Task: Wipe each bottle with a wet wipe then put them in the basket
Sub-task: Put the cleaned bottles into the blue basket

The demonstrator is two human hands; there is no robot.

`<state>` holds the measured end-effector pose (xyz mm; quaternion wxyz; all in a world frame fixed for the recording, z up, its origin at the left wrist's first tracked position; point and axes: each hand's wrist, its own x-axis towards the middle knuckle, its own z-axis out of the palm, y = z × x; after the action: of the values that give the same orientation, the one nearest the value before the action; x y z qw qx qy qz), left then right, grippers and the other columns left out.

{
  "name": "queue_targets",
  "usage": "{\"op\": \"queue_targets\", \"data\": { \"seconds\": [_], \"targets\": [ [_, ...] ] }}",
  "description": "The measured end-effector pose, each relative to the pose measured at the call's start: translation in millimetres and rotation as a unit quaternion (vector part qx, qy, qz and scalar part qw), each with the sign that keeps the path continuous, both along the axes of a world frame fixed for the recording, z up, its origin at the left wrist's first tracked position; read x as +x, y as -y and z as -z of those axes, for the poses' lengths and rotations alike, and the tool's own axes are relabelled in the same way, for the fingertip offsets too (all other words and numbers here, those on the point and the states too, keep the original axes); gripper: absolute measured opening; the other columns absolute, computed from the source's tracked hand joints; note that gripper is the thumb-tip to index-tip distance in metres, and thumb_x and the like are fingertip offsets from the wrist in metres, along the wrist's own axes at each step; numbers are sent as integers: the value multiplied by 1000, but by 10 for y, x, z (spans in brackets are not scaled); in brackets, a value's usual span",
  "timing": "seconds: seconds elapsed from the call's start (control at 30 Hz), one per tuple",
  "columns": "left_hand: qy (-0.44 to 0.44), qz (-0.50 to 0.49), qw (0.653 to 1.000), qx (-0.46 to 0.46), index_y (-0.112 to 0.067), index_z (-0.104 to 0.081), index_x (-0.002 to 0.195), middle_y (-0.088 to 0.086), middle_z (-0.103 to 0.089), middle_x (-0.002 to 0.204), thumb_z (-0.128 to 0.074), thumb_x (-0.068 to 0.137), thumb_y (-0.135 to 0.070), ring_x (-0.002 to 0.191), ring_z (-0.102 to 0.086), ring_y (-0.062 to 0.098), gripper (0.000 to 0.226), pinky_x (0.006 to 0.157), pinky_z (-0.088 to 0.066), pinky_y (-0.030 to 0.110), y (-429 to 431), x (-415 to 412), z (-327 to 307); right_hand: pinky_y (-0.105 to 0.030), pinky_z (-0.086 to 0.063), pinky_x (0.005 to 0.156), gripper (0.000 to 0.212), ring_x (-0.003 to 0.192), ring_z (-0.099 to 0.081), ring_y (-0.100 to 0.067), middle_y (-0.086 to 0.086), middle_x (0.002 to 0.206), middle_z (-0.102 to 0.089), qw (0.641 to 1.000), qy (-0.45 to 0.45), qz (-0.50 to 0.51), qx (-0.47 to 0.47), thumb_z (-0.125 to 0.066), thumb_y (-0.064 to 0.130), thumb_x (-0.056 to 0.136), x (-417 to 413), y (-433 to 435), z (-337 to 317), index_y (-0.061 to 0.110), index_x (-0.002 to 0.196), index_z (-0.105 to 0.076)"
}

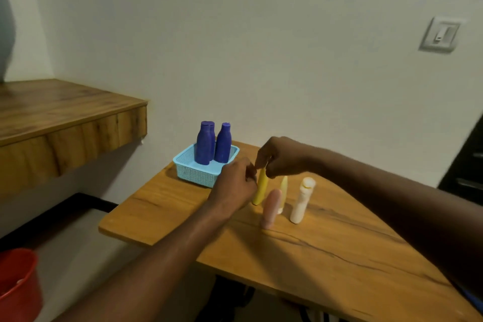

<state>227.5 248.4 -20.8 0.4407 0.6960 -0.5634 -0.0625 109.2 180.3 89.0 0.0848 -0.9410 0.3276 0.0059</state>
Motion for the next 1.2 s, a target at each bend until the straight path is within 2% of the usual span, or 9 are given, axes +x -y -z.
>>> {"op": "queue_targets", "data": {
  "seconds": [0.1,0.23,0.43,0.6,0.77,0.9,1.03,1.2],
  "targets": [
    [8,9,1000,22,-20,-63,108,-2,-67,103,-62,95,-13,95,-63,10,15,81,-53,22,-90,-162,135,-30,-52,97,45,117,-62,-16,2,129,-67,998,-60,-21,-22,-74,5,88,-185,-76,136,17,131,-67],
    [2,1,999,33,-18,-61,114,-1,-64,111,-63,94,-13,98,-62,10,21,79,-52,19,-182,-289,244,-28,-50,98,42,122,-62,-18,-2,135,-65,993,-83,-39,-76,-72,9,93,-321,-142,368,16,134,-65],
    [-9,4,998,57,-22,-60,119,-3,-63,117,-66,92,-12,103,-62,10,29,86,-57,25,-240,-266,342,-24,-54,94,34,117,-66,-14,0,130,-69,992,-37,-56,-108,-69,12,96,-333,-190,476,15,130,-68],
    [-19,3,999,42,-23,-60,117,-5,-62,116,-66,91,-12,102,-61,9,29,80,-55,21,-235,-123,341,-22,-54,89,32,112,-67,-15,-1,127,-69,993,-20,-56,-98,-68,14,97,-219,-174,385,14,128,-69],
    [-17,1,1000,24,-20,-62,116,-2,-66,112,-67,91,-13,98,-64,9,26,82,-55,20,-190,33,314,-27,-57,92,30,109,-68,-17,-1,127,-70,996,3,-46,-79,-69,13,95,-84,-136,272,13,125,-71],
    [-24,-8,1000,10,-18,-62,119,0,-68,115,-67,94,-15,100,-64,10,25,82,-54,20,-163,140,288,-22,-54,84,30,106,-67,-16,-2,127,-70,996,19,-36,-76,-68,13,95,5,-57,256,13,125,-71],
    [-25,-20,999,-6,-17,-62,120,1,-67,117,-68,94,-16,104,-64,12,27,87,-53,23,-168,270,190,-25,-55,84,30,104,-67,-18,-3,127,-70,995,61,-28,-78,-66,14,95,122,21,138,12,124,-71],
    [-24,-33,999,-28,-17,-62,112,-1,-65,109,-69,93,-16,91,-60,10,20,75,-44,18,-98,494,-29,-28,-57,85,28,104,-68,-19,-5,125,-72,986,126,-33,-107,-63,12,96,361,192,-45,10,121,-73]
  ]
}}
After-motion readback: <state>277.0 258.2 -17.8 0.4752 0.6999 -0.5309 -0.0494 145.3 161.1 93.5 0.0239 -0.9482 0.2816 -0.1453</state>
